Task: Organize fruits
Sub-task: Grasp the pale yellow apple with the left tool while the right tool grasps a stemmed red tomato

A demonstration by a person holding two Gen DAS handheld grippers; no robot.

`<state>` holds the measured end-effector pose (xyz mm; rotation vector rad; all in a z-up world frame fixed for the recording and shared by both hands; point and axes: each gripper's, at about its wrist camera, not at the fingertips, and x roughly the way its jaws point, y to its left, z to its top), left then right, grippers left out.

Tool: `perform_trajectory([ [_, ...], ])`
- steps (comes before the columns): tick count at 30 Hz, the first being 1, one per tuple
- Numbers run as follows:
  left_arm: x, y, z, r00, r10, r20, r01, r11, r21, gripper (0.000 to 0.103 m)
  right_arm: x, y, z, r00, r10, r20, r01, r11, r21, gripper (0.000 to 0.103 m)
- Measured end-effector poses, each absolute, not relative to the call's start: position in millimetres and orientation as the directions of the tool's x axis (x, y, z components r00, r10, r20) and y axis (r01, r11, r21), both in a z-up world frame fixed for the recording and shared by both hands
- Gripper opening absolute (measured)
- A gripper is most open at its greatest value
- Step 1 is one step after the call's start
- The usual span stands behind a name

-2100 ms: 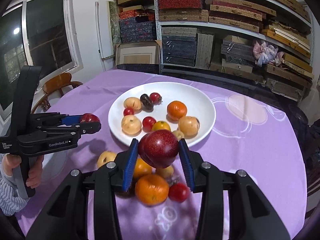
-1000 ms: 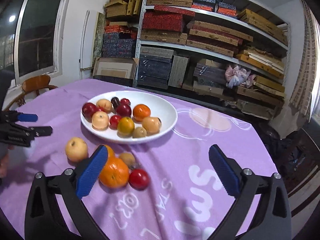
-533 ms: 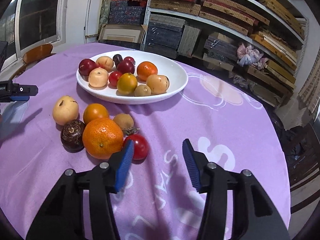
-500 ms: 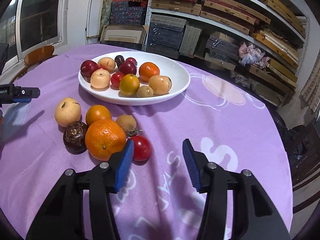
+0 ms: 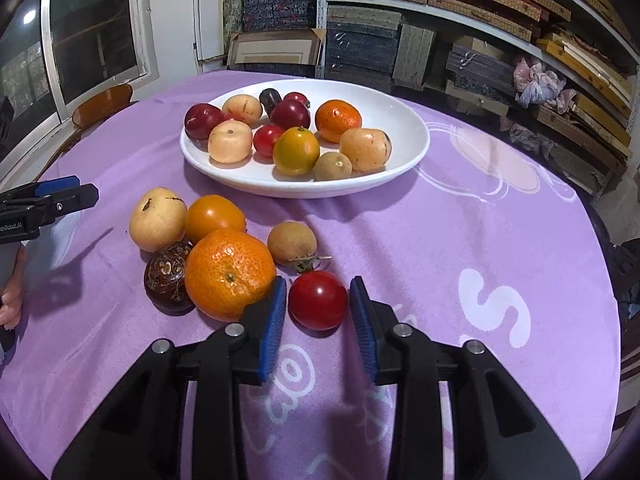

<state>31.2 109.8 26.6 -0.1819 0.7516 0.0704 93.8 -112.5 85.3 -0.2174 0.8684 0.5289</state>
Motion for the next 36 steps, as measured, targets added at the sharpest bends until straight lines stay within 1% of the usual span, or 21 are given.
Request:
perform_trajectory([
  [8,30,92,29,0.744,-0.008,-0.668,-0.064,0.995,-0.082,0.098,97,-107,81,0.503,0.353,-0.789,-0.539,0.842,0.033,0.032],
  [10,29,88,30,0.751,-0.015,-0.66,-0.048,0.996,-0.076,0.098,95,-107,81,0.505,0.35,-0.789,-0.541,0.84,0.027,0.03],
  [16,32,71,36,0.768,-0.053,-0.638,0.013,0.998,-0.068,0.098,91,-119,79,0.493,0.351,-0.796,-0.52,0.852,0.054,0.029],
  [19,38,53,39,0.776,-0.043,-0.629,0.044,0.999,-0.014,0.098,91,-124,79,0.494,0.354,-0.794,-0.504,0.861,0.071,0.029],
  [24,60,19,33,0.762,-0.026,-0.647,0.11,0.99,0.09,0.098,90,-130,78,0.483,0.37,-0.793,-0.5,0.861,0.097,0.029],
  [29,76,3,18,0.743,0.055,-0.667,0.09,0.979,0.182,0.099,91,-133,78,0.476,0.386,-0.79,-0.499,0.858,0.119,0.03],
  [32,81,10,16,0.729,0.058,-0.682,0.073,0.984,0.162,0.1,91,-134,78,0.473,0.392,-0.789,-0.499,0.857,0.127,0.03],
  [36,85,28,17,0.731,0.112,-0.673,0.004,0.986,0.168,0.1,90,-135,77,0.471,0.395,-0.788,-0.499,0.857,0.131,0.03],
])
